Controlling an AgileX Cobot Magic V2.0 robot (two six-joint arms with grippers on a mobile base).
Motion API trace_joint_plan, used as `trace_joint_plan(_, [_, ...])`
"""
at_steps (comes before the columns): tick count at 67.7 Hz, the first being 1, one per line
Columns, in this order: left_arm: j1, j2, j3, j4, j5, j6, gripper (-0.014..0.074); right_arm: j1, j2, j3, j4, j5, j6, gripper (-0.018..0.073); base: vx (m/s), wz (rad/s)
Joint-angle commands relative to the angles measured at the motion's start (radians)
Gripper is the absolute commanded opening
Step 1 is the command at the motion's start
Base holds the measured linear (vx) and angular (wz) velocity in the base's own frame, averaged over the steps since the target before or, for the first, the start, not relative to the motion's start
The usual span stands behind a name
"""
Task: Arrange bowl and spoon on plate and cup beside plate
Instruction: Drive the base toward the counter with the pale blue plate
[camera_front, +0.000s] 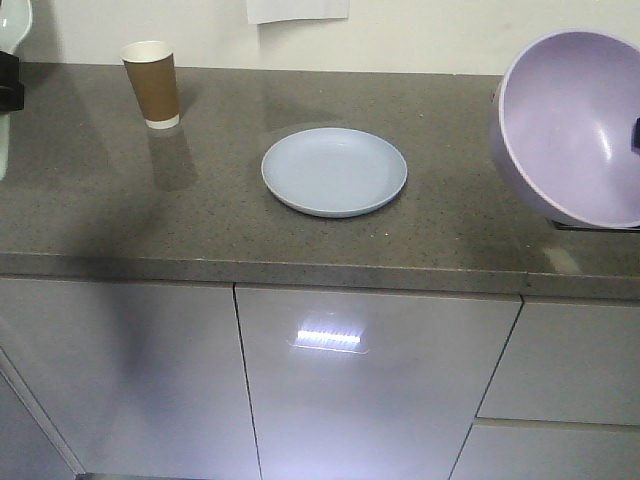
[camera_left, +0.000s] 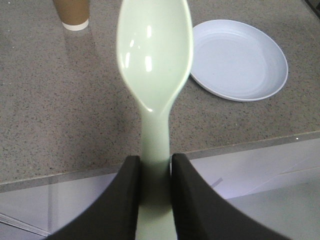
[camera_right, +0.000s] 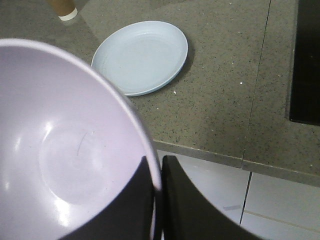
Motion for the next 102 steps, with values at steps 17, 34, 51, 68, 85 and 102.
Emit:
trace_joint_plan(17, [-0.001, -0.026, -0.026, -0.024, -0.055, 0.001, -0.0007, -0.001, -0.018, -0.032, 0.041, -0.053, -0.010, -0.0006, 0.08, 0.04])
trace_joint_plan(34, [-0.001, -0.026, -0.026, -0.024, -0.055, 0.001, -0.0007, -0.001, -0.018, -0.032, 0.041, -0.053, -0.010, -0.0006, 0.06, 0.01])
trace_joint_plan(51, [-0.001, -0.026, -0.026, -0.024, -0.055, 0.001, -0.0007, -0.001, -0.018, -0.032, 0.041, -0.053, -0.010, -0.0006, 0.05, 0.00])
trace_joint_plan(68, [-0.001, -0.026, -0.026, -0.024, -0.055, 0.001, -0.0007, -0.001, -0.018, -0.032, 0.041, -0.053, -0.010, -0.0006, 0.07, 0.00])
trace_joint_plan(85, [-0.001, -0.026, -0.026, -0.024, -0.055, 0.001, -0.0007, -0.001, -0.018, -0.032, 0.041, -0.053, -0.010, -0.0006, 0.08, 0.00])
trace_joint_plan(102, [-0.001, -0.026, -0.026, -0.024, -0.055, 0.001, -0.0007, -0.001, -0.018, -0.032, 0.041, -0.053, -0.010, -0.0006, 0.08, 0.00])
